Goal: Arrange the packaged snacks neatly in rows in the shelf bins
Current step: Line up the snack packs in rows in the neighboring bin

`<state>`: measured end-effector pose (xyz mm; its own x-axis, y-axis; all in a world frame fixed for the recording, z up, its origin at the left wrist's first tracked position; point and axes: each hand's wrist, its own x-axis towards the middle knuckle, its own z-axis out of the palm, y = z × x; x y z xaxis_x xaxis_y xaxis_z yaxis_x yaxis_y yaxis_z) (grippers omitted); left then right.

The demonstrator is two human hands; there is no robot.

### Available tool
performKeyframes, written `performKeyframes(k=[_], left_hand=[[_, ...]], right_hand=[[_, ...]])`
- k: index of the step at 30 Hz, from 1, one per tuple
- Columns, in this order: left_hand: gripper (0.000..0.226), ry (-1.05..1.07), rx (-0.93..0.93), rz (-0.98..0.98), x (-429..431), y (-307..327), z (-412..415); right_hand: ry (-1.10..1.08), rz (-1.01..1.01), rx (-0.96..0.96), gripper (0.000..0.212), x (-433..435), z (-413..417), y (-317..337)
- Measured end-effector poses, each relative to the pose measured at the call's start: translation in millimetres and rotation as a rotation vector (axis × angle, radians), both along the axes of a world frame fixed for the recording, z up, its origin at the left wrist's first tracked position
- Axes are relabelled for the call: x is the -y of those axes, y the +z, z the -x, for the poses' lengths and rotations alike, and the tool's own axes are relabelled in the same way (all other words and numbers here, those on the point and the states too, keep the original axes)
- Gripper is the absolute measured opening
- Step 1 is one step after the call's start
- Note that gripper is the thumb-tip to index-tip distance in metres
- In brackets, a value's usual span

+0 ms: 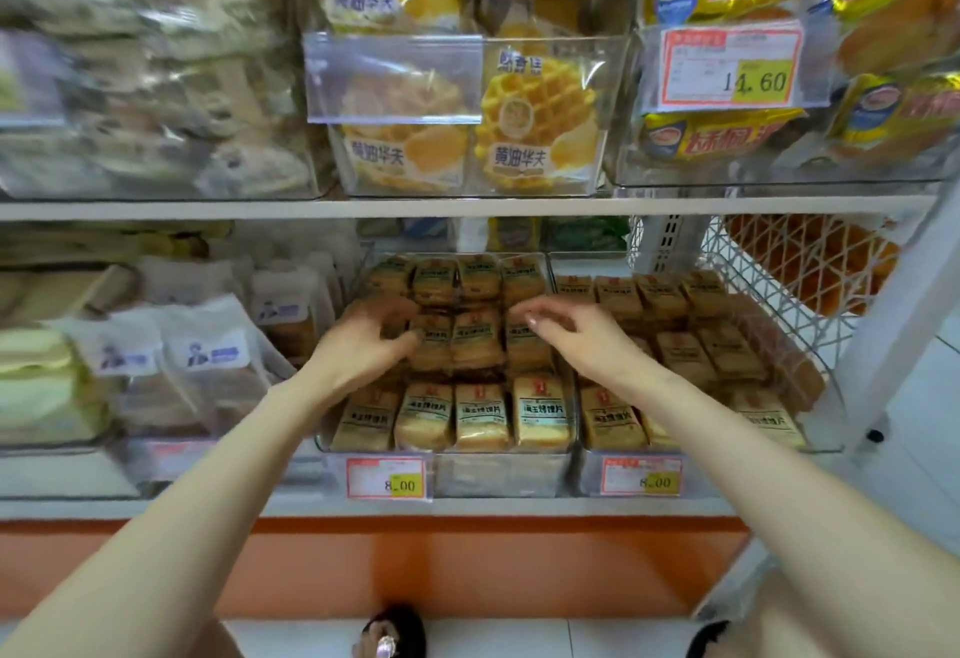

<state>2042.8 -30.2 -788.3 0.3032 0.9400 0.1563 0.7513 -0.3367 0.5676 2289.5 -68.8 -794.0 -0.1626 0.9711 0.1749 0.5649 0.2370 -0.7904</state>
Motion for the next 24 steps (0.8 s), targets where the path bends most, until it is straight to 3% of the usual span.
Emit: performKeyframes(k=[3, 6, 10, 17, 21, 24], left_hand=[[0.022, -0.035, 0.083, 0.079, -25.6, 6.8, -2.7], [0.025, -0.096, -0.050, 0.171, -50.0, 4.8, -2.9], [0.034, -0.165, -0.179, 0.248, -64.8, -0.6, -6.8], [0.027, -0.166, -0.239, 0.324, -84.4, -3.4, -18.3], [0.036, -0.166, -0.252, 0.285, -89.4, -4.8, -26.3], [0.039, -0.178, -0.236, 0.279, -85.5, -2.7, -28.0]], right_hand=[[0.061, 0.127, -0.083, 0.030, -19.2, 5.8, -1.0], [0.044, 0.198, 0.037, 0.053, -37.3, 4.9, 4.0], [0.066, 0.248, 0.158, 0.059, -65.7, 8.6, 7.8], [0.119, 0.400, 0.269, 0.063, -103.5, 15.3, 10.8], [0.099, 0.316, 0.277, 0.064, -113.1, 19.9, 5.7], [0.083, 0.334, 0.203, 0.051, -113.8, 19.8, 7.0]])
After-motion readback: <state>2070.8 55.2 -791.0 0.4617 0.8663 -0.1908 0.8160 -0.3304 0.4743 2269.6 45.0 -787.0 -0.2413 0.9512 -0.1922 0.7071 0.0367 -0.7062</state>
